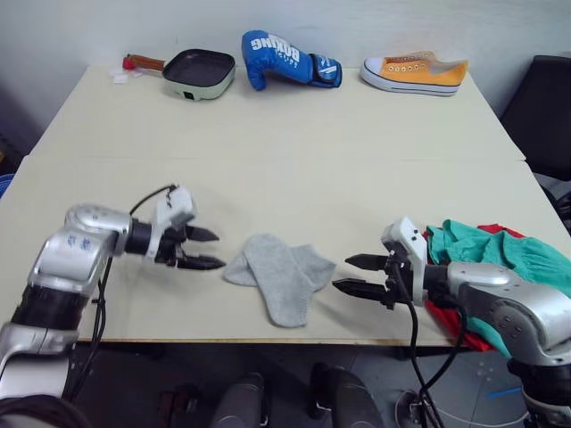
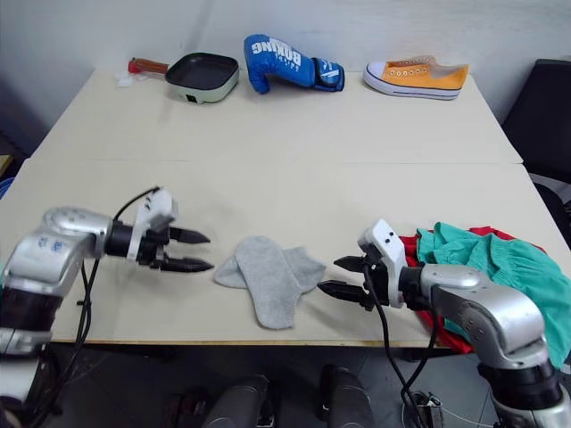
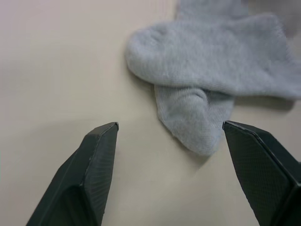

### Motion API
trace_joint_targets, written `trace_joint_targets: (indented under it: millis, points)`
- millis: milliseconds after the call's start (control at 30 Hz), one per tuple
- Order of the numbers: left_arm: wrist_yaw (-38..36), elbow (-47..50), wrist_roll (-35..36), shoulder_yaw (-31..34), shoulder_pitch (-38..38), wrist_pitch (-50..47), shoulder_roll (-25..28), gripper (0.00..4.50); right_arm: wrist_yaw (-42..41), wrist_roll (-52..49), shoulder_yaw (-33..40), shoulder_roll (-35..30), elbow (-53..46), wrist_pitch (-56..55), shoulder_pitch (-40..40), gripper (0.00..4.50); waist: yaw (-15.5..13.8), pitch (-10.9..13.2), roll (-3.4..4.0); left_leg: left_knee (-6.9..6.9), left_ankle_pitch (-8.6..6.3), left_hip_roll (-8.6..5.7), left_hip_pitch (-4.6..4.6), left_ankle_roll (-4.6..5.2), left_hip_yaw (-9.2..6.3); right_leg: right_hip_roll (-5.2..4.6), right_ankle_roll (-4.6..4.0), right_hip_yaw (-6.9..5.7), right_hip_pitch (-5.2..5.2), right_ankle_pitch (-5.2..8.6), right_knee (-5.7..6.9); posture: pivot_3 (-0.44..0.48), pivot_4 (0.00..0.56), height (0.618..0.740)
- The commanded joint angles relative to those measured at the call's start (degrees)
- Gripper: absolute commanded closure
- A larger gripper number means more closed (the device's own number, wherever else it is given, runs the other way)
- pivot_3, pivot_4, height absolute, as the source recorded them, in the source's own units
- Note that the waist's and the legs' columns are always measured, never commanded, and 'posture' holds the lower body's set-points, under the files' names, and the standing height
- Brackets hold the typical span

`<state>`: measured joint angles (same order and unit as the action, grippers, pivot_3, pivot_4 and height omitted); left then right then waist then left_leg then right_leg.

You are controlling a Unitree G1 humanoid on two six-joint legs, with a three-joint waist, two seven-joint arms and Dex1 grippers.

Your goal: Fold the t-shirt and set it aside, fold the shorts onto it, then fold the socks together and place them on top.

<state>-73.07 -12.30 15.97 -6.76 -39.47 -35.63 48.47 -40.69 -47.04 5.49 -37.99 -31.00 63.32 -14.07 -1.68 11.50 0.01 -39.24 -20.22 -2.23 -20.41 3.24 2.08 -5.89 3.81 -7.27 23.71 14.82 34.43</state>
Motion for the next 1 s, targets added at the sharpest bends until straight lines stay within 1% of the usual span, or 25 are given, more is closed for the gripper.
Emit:
trace_joint_targets:
  millis: [33,167,300,400,500,533,600,633,767,800,867,900,1000]
  points:
    - [-0.63,-11.73,-3.38,-3.03,-8.38,4.27,-4.74,0.89,5.93,-7.66,1.37,4.0,-4.38,5.97,0.93,1.01,-0.18,-0.01,-0.01,0.0,0.0,-0.01,0.01,0.0,-0.01,0.0,0.0,-0.01,-0.02,0.0,0.01,0.0,0.15,0.74]
    - [-0.91,-21.97,-7.36,-6.33,-14.52,9.51,-10.35,0.89,11.54,-9.2,-0.82,7.44,-4.82,9.61,2.15,1.01,0.01,-0.01,-0.02,-0.01,0.01,-0.06,-0.04,0.03,0.05,0.02,0.01,-0.01,0.03,-0.01,0.04,0.0,0.15,0.74]
    - [-0.84,-32.18,-10.6,-7.98,-19.18,15.08,-15.58,0.89,16.02,-9.08,-3.12,10.08,-3.66,12.54,3.75,1.01,0.17,-0.01,-0.03,-0.01,0.01,-0.06,-0.11,0.06,0.08,0.07,0.02,-0.01,0.09,-0.01,0.04,0.0,0.15,0.74]
    - [-2.2,-37.12,-12.55,-8.6,-21.28,18.62,-17.83,0.89,18.07,-10.79,-3.42,12.03,-3.76,14.6,4.21,1.01,0.4,-0.01,-0.04,-0.02,0.02,-0.02,-0.14,0.06,0.14,0.12,0.02,0.02,0.16,-0.01,0.09,0.0,0.15,0.74]
    - [-3.57,-39.99,-13.68,-8.66,-22.35,20.85,-19.14,0.89,19.73,-12.07,-3.87,14.29,-3.69,15.68,4.21,1.01,0.37,-0.01,-0.04,-0.02,0.02,0.0,-0.13,0.06,0.15,0.13,0.02,0.03,0.17,-0.01,0.11,0.0,0.15,0.74]
    - [-4.11,-40.53,-13.77,-8.49,-22.52,21.11,-19.41,1.07,20.28,-12.01,-4.27,15.05,-3.48,15.7,4.01,0.98,0.34,-0.01,-0.04,-0.02,0.02,0.01,-0.13,0.06,0.15,0.13,0.02,0.04,0.18,-0.01,0.11,0.0,0.15,0.74]
    - [-5.6,-41.08,-13.76,-8.3,-22.61,21.36,-19.59,1.43,21.6,-11.13,-5.24,17.05,-2.06,15.47,3.46,1.37,0.34,-0.01,-0.04,-0.02,0.02,0.0,-0.13,0.06,0.15,0.13,0.02,0.04,0.18,-0.01,0.11,0.0,0.15,0.74]
    - [-6.39,-40.95,-13.83,-8.34,-22.46,21.29,-19.45,1.72,22.21,-10.38,-5.85,17.97,-1.02,15.25,3.21,1.59,0.34,-0.01,-0.04,-0.03,0.02,0.0,-0.13,0.06,0.15,0.12,0.02,0.05,0.18,-0.01,0.11,0.0,0.15,0.74]
    - [-8.98,-40.17,-14.48,-8.47,-21.73,21.16,-18.56,3.11,23.12,-7.63,-8.05,18.93,1.59,14.35,2.69,3.05,0.37,-0.02,-0.05,-0.03,0.02,-0.01,-0.14,0.06,0.15,0.12,0.02,0.06,0.2,-0.01,0.12,0.0,0.15,0.74]
    - [-9.32,-40.12,-14.45,-8.27,-21.67,20.92,-18.41,3.37,23.01,-7.86,-8.0,18.93,1.55,14.39,2.68,3.37,0.35,-0.02,-0.05,-0.03,0.02,-0.01,-0.14,0.06,0.15,0.12,0.02,0.06,0.2,-0.01,0.12,0.0,0.15,0.74]
    - [-9.79,-40.02,-14.3,-7.86,-21.65,20.49,-18.3,4.11,22.66,-8.64,-7.6,18.71,1.03,14.56,2.66,4.15,0.35,-0.03,-0.07,-0.03,0.02,-0.01,-0.14,0.06,0.14,0.12,0.02,0.06,0.2,-0.01,0.13,0.0,0.15,0.74]
    - [-10.11,-39.77,-14.19,-7.73,-21.55,20.24,-18.19,4.43,22.3,-9.27,-7.25,18.26,0.51,14.74,2.61,4.46,0.36,-0.06,-0.12,-0.03,0.02,0.0,-0.14,0.06,0.14,0.12,0.01,0.06,0.19,-0.01,0.12,0.0,0.15,0.74]
    - [-10.81,-38.6,-13.53,-7.21,-21.18,18.94,-18.02,4.47,21.4,-11.41,-5.79,17.04,-0.59,15.41,2.1,4.48,0.32,-0.06,-0.12,-0.07,0.03,-0.02,-0.15,0.08,0.14,0.08,0.02,0.07,0.19,-0.01,0.16,0.0,0.15,0.74]
